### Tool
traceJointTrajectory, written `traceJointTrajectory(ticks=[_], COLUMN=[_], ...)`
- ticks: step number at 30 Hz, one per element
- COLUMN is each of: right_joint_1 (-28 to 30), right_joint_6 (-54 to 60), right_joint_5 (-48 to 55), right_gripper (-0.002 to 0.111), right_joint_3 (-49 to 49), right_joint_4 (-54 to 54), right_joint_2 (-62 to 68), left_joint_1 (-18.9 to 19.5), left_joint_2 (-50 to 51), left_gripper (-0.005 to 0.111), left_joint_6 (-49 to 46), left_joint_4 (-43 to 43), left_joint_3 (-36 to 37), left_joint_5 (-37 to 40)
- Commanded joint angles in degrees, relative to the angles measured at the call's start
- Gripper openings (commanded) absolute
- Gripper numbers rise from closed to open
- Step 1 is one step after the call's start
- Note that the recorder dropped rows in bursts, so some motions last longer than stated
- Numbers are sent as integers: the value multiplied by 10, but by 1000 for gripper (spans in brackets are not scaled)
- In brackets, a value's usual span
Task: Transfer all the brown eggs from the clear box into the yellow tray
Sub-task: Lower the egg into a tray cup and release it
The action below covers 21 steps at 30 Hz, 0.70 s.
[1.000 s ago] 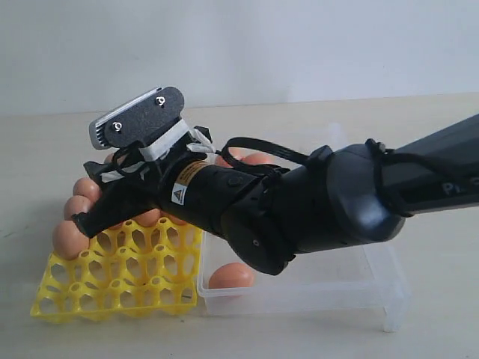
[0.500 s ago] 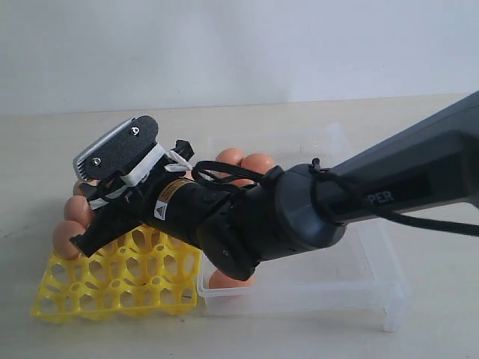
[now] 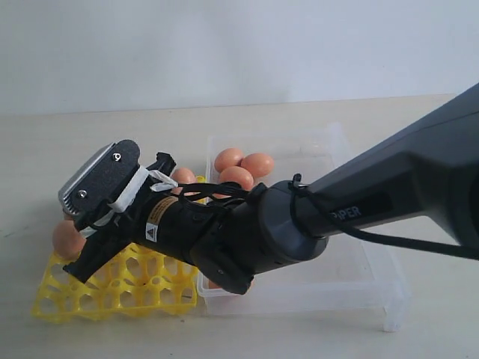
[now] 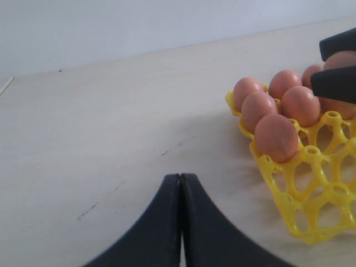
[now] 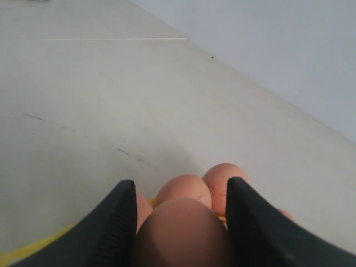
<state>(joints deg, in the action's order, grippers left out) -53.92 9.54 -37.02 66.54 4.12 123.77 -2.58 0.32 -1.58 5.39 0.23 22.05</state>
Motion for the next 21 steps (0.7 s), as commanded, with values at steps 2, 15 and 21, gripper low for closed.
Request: traceJointTrajectory(ticks=[2, 15, 21], right_joint_1=[-1, -2, -15], right_joint_6=[-1, -1, -1], right_joint_5=[-7, -3, -53], right_gripper=[0, 0, 0], right_joint_3=[4, 1, 1], right_joint_4=[10, 10, 12], right_joint_2=[10, 11, 11], left_joint_1=[-3, -3, -3], left_joint_2=[-3, -3, -3], left_gripper=[0, 0, 0], left_joint_6=[3, 3, 3], left_joint_4=[-2, -2, -2], left_joint_3=[-2, -2, -2], left_joint_5=[-4, -4, -4])
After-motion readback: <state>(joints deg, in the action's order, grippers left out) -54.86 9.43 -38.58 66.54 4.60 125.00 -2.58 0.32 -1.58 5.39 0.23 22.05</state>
